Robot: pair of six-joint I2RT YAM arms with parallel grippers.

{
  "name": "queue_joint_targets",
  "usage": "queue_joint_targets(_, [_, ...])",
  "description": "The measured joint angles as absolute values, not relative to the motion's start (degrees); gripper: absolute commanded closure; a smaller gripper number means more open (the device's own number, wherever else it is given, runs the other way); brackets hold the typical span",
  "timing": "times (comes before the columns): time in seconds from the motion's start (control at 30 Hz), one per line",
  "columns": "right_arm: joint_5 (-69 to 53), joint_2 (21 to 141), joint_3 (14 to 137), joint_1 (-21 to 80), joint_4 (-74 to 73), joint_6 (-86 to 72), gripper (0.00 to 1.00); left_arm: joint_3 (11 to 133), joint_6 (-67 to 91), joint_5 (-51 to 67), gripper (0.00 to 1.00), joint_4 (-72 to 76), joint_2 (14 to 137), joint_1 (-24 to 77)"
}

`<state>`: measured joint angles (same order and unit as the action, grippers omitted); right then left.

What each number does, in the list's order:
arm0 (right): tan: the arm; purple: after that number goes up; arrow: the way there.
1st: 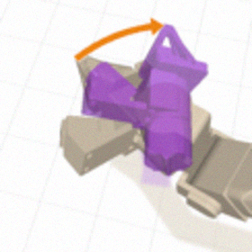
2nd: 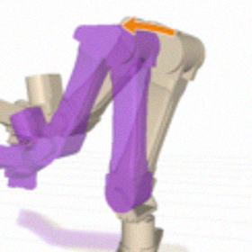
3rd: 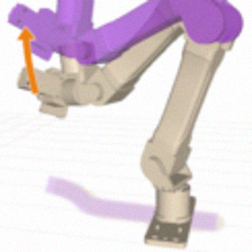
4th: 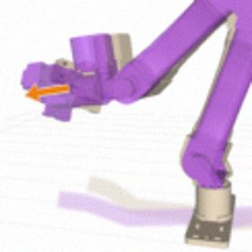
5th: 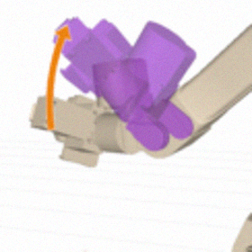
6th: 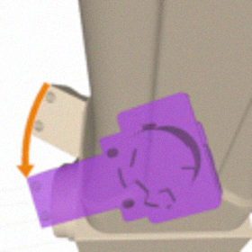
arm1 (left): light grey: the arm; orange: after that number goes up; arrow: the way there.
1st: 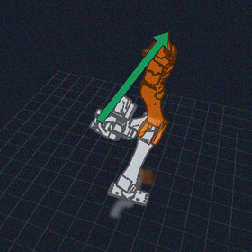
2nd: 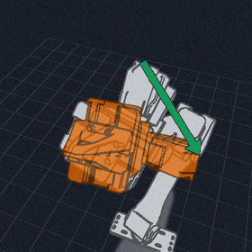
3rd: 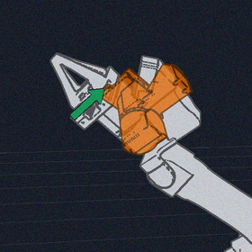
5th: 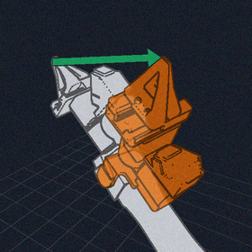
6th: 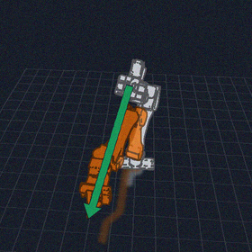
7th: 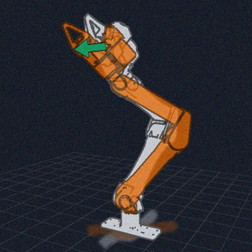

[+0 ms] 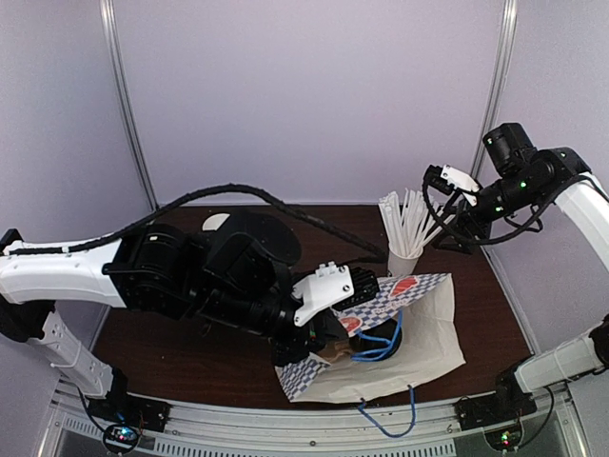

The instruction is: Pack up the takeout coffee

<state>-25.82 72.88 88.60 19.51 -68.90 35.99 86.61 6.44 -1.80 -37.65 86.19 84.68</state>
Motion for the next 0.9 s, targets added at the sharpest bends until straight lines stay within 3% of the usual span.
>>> queue_joint_targets(0.2, [-25.85, 72.99, 88.60, 19.51, -68.73, 35.97, 0.00, 86.78, 5.41, -3.79, 1.00, -38.02, 86.15, 81.21])
queue_joint_targets(0.53, [-22.44, 74.74, 88.77, 16.64, -65.71, 32.14, 0.01, 85.58, 2.85, -3.55, 1.00, -36.10, 85.73, 66.54])
queue_joint_targets(0.67, [-20.73, 76.20, 89.76, 13.19, -64.47, 29.61, 0.10, 83.64, 2.81, -2.74, 0.99, -34.13, 85.25, 62.96])
queue_joint_targets(0.77, [-20.60, 77.60, 89.73, 9.78, -63.09, 27.38, 0.18, 83.13, 2.85, -2.79, 0.90, -33.28, 85.25, 61.87])
queue_joint_targets(0.9, [-21.06, 78.30, 87.24, 6.87, -59.24, 25.26, 0.29, 83.11, 2.20, -3.70, 0.67, -32.77, 85.01, 61.54])
